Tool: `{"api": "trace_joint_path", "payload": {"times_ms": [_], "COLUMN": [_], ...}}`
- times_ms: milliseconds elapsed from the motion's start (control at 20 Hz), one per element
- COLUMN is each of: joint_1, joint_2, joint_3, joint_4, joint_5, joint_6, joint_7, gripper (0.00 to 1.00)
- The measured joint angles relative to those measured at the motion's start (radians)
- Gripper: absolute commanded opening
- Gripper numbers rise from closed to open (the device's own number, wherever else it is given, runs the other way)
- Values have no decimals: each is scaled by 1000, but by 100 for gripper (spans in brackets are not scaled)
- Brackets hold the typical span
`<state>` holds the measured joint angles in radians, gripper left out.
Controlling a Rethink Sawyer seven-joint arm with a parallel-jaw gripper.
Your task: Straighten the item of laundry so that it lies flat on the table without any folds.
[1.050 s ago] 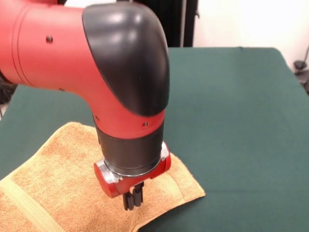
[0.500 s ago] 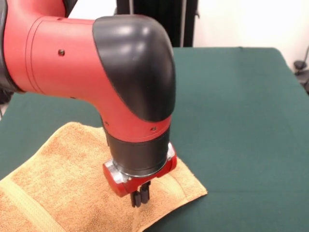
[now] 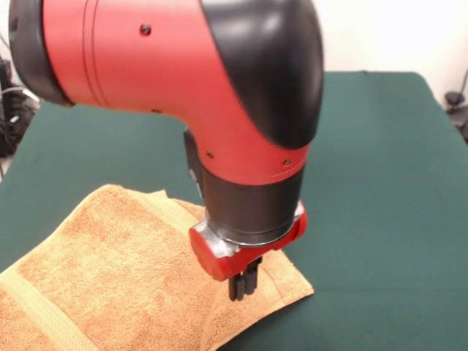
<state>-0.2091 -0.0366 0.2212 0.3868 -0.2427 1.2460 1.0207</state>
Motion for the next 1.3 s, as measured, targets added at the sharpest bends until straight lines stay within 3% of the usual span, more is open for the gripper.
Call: {"api": "trace_joint_path", "payload": {"times_ms": [650,1300], "joint_1": [9,9], "joint_2": [-1,32], "joint_3": [-9,-9], "joint_4": [0,-3], "joint_5": [4,8], "joint_6": [2,130], "joint_7": [0,0], "gripper": [0,0]}}
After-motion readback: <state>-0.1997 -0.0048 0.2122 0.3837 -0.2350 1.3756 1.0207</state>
